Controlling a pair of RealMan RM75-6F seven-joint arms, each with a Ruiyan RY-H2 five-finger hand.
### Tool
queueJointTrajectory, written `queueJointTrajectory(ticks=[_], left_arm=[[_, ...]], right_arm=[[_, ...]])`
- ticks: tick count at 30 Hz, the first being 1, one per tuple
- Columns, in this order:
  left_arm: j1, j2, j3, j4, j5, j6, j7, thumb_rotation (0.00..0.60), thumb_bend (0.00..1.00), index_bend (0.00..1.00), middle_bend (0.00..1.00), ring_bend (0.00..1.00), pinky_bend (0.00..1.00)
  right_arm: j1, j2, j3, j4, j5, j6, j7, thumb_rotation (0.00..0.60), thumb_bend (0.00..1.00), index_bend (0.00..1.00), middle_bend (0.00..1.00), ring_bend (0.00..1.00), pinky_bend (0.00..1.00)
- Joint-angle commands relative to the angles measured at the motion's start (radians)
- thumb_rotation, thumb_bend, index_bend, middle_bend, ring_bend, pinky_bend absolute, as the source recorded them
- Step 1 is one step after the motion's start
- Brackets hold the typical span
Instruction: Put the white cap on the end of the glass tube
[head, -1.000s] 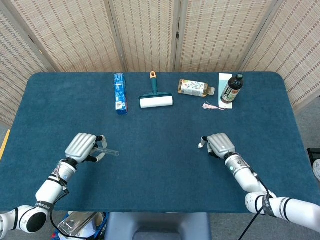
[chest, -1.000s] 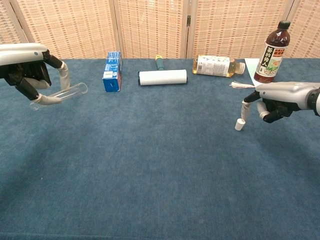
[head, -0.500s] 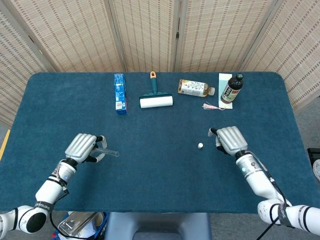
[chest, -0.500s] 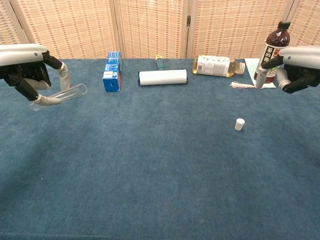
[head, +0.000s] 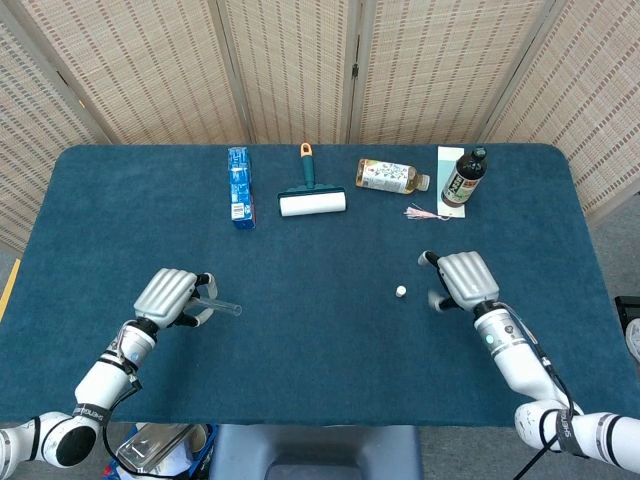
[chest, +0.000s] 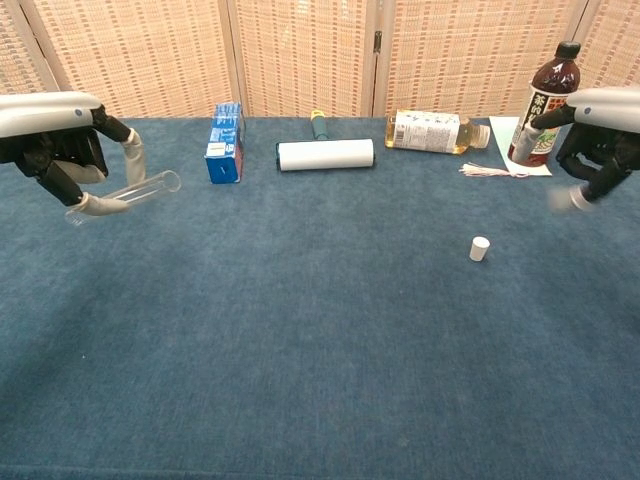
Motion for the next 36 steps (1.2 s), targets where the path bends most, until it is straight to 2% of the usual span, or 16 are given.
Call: queueJointTrajectory(ticks=[1, 5, 8, 12, 21, 36], left_arm=[[-0.002, -0.002, 0.0, 0.0, -0.001, -0.001, 0.002, 0.6, 0.45, 0.67, 1.0, 1.0, 1.0], [-0.005, -0.005, -0.001, -0.001, -0.001, -0.001, 0.005, 0.6, 0.45, 0.67, 1.0, 1.0, 1.0], [-0.007, -0.007, -0.001, 0.0, -0.004, -0.002, 0.008, 0.6, 0.45, 0.67, 1.0, 1.0, 1.0], [-0.008, -0.011, 0.001, 0.003, -0.007, -0.003, 0.01, 0.6, 0.45, 0.67, 1.0, 1.0, 1.0], [-0.007, -0.009, 0.009, 0.011, -0.015, -0.011, 0.012, 0.6, 0.45, 0.66, 1.0, 1.0, 1.0], [-0.006, -0.016, 0.021, 0.027, -0.016, -0.024, 0.006, 0.6, 0.45, 0.66, 1.0, 1.0, 1.0]], right_arm=[[0.005, -0.007, -0.001, 0.009, -0.001, -0.006, -0.004, 0.6, 0.23, 0.29, 0.77, 0.84, 1.0], [0.012, -0.026, -0.001, 0.033, -0.011, -0.01, -0.001, 0.6, 0.22, 0.29, 0.83, 0.9, 1.0], [0.017, -0.056, 0.001, 0.073, -0.033, -0.004, 0.003, 0.6, 0.22, 0.31, 0.93, 0.99, 1.0], [0.031, -0.09, -0.001, 0.118, -0.028, -0.022, -0.01, 0.6, 0.22, 0.38, 0.99, 1.0, 1.0], [0.057, -0.15, -0.006, 0.179, 0.006, -0.06, -0.046, 0.6, 0.22, 0.42, 1.0, 1.0, 1.0], [0.095, -0.241, -0.014, 0.286, 0.083, -0.132, -0.08, 0.6, 0.23, 0.43, 1.0, 1.0, 1.0]])
